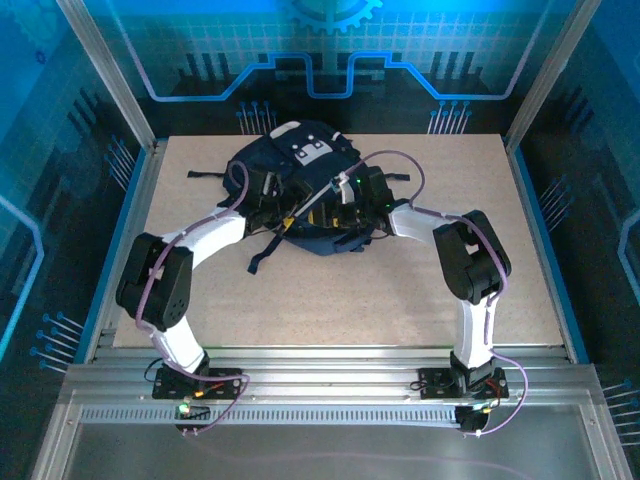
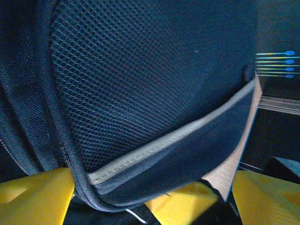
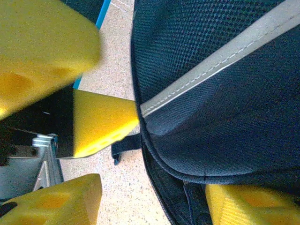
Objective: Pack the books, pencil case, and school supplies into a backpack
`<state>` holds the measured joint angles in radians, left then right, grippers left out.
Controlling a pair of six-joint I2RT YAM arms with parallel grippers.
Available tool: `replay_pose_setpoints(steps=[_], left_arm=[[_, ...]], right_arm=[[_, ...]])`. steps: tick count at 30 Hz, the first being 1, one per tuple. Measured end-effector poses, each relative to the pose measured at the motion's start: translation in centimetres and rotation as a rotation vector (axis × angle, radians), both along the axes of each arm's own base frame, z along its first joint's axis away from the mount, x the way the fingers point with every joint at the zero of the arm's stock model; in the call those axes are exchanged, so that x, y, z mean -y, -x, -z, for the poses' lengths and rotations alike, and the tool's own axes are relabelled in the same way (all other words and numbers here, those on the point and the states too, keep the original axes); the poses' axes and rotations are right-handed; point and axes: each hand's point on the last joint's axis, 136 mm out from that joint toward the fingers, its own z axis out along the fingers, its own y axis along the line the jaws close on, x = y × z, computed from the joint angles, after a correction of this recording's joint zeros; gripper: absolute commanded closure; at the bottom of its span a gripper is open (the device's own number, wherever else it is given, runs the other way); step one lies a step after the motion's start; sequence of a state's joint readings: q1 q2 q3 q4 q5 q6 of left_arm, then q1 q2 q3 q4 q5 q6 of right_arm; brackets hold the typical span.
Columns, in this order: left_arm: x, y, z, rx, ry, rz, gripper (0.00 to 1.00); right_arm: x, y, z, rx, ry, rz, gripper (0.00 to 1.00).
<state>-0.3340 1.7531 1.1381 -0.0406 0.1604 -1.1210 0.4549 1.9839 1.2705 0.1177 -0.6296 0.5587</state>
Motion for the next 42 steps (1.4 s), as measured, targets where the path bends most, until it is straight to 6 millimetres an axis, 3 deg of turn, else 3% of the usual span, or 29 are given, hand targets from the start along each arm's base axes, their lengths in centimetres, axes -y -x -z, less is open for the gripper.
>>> replay_pose_setpoints(steps=[2, 8, 13, 20, 27, 37, 39, 42], left_arm=[[0.0, -0.1, 1.0, -0.018, -0.004, -0.003, 0.12], [0.2, -0.2, 1.3, -0.016, -0.003, -0.004, 0.11], [0.1, 0.0, 1.9, -0.011, 0.002, -0.007, 0.11], [0.2, -0.2, 1.7, -0.008, 0.017, -0.019, 0.10], [0.1, -0.1, 1.8, -0.010, 0.018, -0.022, 0.10], [-2.1, 1.0, 4.4, -0.082, -0.008, -0.089, 0.08], [-2.4, 1.1, 4.6, -0.087, -0.010, -0.093, 0.08], [-2.8, 1.1, 4.7, -0.088, -0.011, -0.101, 0.07]], right_arm=[[0.0, 0.0, 0.1, 0.002, -0.003, 0.001, 0.39], [0.1, 0.2, 0.4, 0.003, 0.006, -0.003, 0.44], [0.7, 0.2, 1.8, 0.074, 0.143, -0.023, 0.49], [1.6, -0.1, 3.5, 0.193, 0.353, -0.056, 0.71], [1.1, -0.4, 4.8, 0.255, 0.525, -0.104, 0.66], [0.7, -1.2, 6.8, 0.294, 0.741, -0.139, 0.60], [0.6, -1.2, 6.8, 0.305, 0.764, -0.144, 0.65], [0.4, -1.4, 6.8, 0.314, 0.780, -0.156, 0.94]])
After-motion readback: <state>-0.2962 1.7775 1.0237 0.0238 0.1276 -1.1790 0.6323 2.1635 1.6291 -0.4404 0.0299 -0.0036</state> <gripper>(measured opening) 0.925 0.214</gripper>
